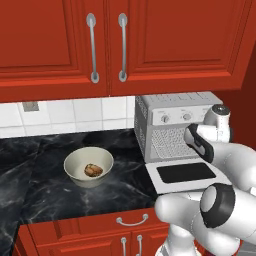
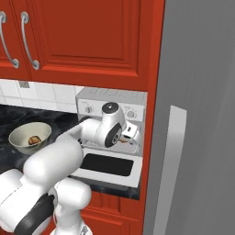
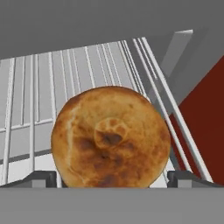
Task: Pick up the heated bread from the toaster oven and place it in the bowl. Then move the bread bowl to the dining counter.
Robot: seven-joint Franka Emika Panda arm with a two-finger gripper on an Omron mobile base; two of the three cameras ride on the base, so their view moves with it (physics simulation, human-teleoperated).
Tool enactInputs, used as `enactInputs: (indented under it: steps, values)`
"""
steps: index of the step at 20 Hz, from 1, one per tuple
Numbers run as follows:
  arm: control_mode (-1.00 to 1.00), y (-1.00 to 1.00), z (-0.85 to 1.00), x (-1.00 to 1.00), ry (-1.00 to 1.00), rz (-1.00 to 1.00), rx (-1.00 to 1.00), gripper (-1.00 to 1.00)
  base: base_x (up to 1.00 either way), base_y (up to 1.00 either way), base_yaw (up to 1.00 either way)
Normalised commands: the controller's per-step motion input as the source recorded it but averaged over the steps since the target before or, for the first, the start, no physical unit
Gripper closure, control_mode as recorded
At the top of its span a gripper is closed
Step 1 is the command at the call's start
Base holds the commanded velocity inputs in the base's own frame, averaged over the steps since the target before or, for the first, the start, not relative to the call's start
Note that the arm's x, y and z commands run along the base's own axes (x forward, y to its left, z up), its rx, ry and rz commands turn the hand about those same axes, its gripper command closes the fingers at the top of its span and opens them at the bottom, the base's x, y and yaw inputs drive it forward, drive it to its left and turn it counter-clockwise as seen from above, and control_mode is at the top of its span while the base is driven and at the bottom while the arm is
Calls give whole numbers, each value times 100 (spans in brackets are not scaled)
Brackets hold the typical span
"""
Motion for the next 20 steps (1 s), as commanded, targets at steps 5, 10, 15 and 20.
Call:
enactInputs:
  steps: [5, 10, 15, 20]
  values:
    - [-100, 0, -3, 11, -4, -2, 0, 100, 0, 0, 0]
    - [-100, 0, 0, -24, 1, 0, 0, 100, 0, 0, 0]
    - [-100, -4, 0, -97, 0, 0, 1, 100, 0, 0, 0]
    - [-100, 4, 34, -100, -7, 1, 4, 100, 0, 0, 0]
